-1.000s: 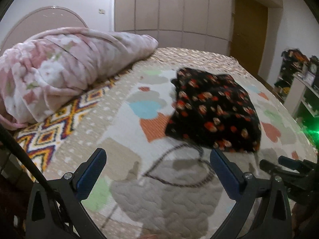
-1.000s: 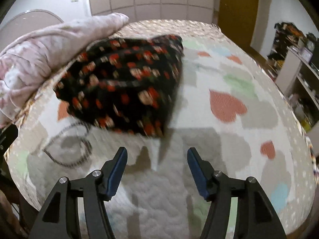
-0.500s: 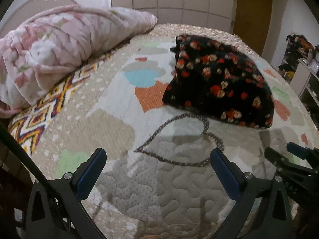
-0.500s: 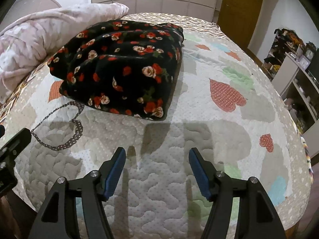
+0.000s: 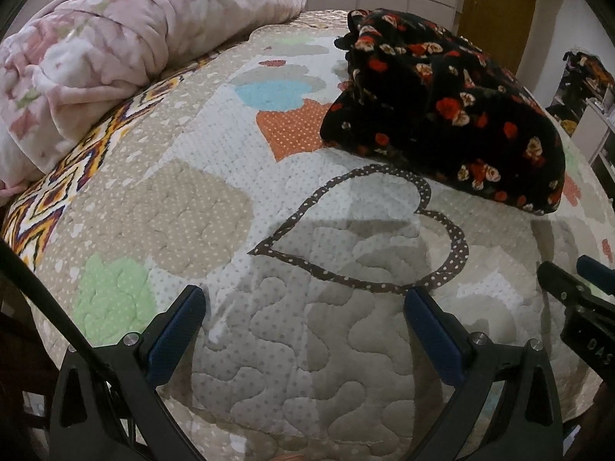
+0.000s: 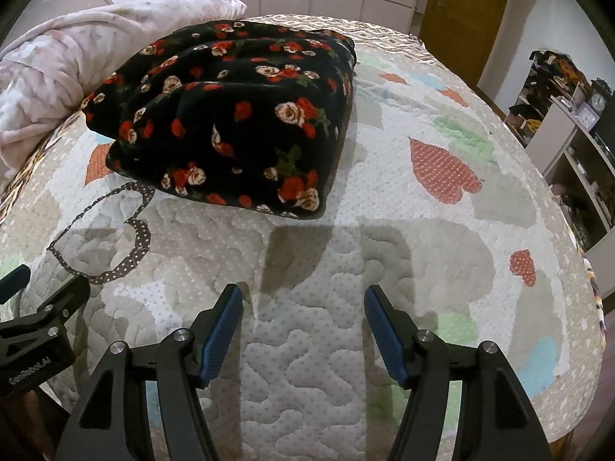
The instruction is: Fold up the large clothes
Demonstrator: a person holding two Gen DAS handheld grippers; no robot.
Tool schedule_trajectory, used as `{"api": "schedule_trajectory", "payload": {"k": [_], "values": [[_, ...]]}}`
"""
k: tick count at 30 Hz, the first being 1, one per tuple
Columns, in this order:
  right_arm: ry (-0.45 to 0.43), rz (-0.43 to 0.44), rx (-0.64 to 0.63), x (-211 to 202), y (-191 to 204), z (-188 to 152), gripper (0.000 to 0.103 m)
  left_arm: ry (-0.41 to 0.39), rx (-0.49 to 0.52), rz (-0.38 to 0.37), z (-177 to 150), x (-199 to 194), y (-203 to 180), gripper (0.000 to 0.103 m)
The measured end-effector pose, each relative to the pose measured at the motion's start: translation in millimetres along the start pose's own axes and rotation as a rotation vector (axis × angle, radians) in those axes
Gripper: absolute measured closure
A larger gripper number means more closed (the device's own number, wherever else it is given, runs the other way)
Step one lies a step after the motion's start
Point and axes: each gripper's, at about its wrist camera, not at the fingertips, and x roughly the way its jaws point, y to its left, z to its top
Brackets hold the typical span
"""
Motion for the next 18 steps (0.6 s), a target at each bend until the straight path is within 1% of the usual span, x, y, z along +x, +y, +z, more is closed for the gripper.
{"api": "schedule_trajectory", "payload": {"k": [11, 18], "values": [[0.003, -0.005, -0.003, 1.7, 1.7, -1.5, 0.032, 0.004, 0.030, 0.014, 0.2, 6.6, -4.0, 0.000], [-0.005, -0.009, -0.019, -1.1, 5.0, -2.6, 0.032, -0.033, 0.017, 0.009, 1.7, -1.5, -1.8, 0.000]]}}
